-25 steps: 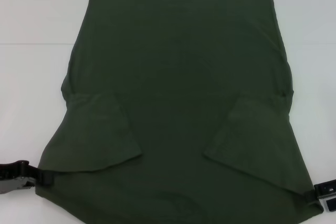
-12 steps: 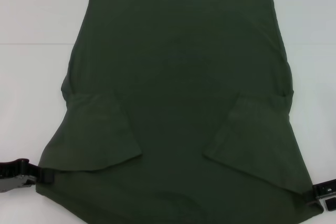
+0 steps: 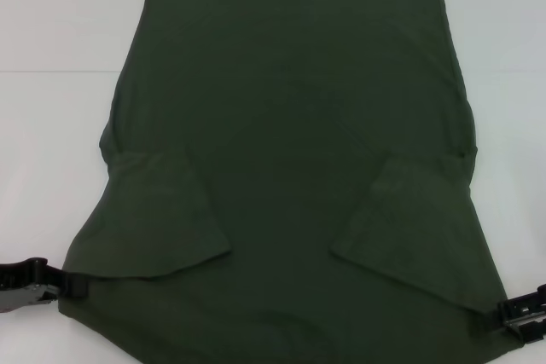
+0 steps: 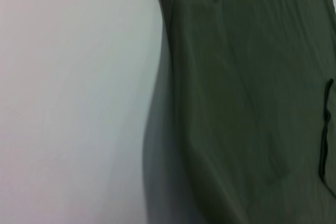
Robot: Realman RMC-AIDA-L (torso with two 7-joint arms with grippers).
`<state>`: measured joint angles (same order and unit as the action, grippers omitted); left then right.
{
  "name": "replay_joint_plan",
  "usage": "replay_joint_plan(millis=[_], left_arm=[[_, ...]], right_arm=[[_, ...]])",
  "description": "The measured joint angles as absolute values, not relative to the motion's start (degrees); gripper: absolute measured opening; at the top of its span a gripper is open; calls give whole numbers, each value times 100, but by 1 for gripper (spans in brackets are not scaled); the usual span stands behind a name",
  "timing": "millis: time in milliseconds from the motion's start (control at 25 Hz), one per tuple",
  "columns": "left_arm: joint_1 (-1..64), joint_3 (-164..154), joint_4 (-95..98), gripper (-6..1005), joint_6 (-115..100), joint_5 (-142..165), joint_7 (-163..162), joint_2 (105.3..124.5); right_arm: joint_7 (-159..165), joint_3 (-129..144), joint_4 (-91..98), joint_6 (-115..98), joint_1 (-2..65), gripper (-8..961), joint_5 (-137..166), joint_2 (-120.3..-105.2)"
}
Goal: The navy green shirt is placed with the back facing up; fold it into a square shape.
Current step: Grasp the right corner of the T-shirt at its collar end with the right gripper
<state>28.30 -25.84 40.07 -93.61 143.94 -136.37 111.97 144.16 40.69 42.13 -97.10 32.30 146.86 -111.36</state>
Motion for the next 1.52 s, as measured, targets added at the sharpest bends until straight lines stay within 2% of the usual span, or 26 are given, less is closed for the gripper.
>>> replay_joint_plan(millis=[480, 1040, 1520], left_arm=[[2817, -2583, 4007, 39, -9365, 14361, -13607, 11197], [2807, -2584, 4008, 39, -9366, 14361, -13605, 11197], [2804, -2584, 4008, 39, -9370, 14346, -13605, 11197]], right_arm=[[14373, 4107, 4087, -9678, 3308, 913, 14686, -11170], [14370, 4092, 4088, -9646, 3253, 913, 14686, -11081], [14370, 4124, 4087, -9643, 3334, 912, 14686, -11181]])
